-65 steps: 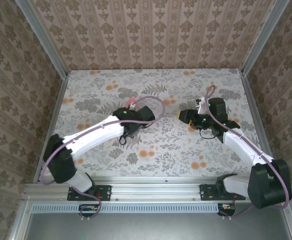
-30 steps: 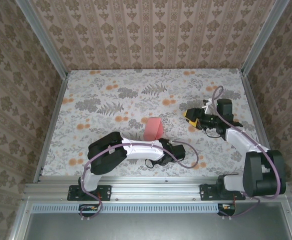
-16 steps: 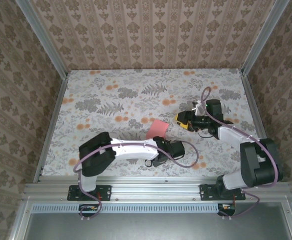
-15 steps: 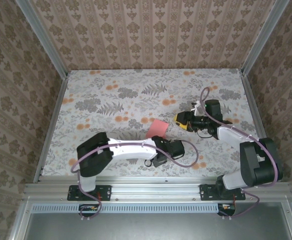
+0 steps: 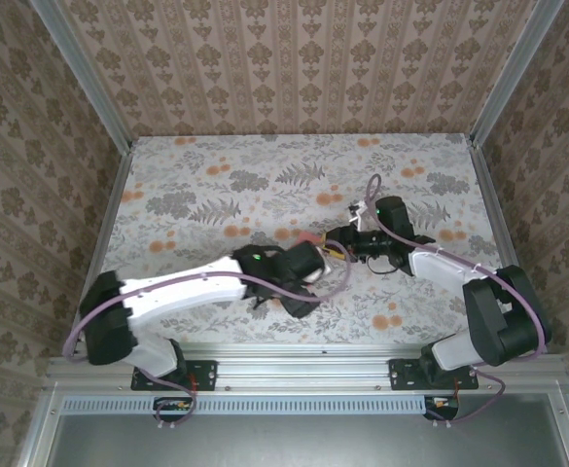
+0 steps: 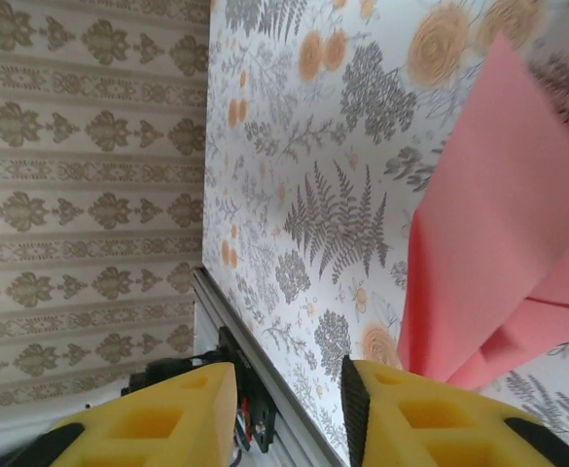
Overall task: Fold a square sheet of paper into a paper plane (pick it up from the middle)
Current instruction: Turn over the paper at the center of the table, then fold the wing for the fifth time at the center of the table.
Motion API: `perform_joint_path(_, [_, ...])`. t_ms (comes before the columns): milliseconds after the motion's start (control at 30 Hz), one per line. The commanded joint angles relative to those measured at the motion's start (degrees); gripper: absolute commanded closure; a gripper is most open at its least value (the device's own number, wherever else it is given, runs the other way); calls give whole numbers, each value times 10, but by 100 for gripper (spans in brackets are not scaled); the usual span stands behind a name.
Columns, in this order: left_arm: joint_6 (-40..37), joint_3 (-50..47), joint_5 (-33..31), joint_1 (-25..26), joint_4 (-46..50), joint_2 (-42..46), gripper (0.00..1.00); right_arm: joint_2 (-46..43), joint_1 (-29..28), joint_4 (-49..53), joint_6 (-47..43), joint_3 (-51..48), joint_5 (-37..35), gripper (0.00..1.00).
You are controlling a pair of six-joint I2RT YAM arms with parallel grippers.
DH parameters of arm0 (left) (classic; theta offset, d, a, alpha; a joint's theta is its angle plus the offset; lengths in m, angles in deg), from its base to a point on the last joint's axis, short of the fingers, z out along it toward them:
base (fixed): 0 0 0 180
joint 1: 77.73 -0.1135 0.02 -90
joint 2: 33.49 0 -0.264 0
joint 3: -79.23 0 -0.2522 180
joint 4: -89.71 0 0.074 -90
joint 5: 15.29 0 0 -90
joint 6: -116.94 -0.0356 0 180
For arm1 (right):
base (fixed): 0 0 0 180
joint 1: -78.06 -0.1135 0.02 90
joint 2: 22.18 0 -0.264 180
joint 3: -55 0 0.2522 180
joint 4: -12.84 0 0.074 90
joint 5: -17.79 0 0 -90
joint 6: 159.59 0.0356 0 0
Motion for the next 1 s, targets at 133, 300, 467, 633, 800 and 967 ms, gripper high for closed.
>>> perform_joint_path(133, [76,-97,108,-162,-34,146,29,10,-93,33,-8,38,-101,73])
perform_joint_path(300, [127,-157,146,-267,-82,163,30,51,-153,78,-34,70,-169,79])
perform_joint_path(467, [154,-199,211,-320,-151,141,30,90,-182,121,-67,88,-220,84])
perform_joint_path(633, [164,-208,234,-340,-179,121,30,109,-182,143,-89,79,-250,88])
perform_joint_path(800, [160,-205,238,-344,-181,108,31,117,-175,133,-90,57,-252,90])
perform_joint_path(967, [161,-205,250,-344,-188,89,31,120,-166,114,-85,36,-252,91])
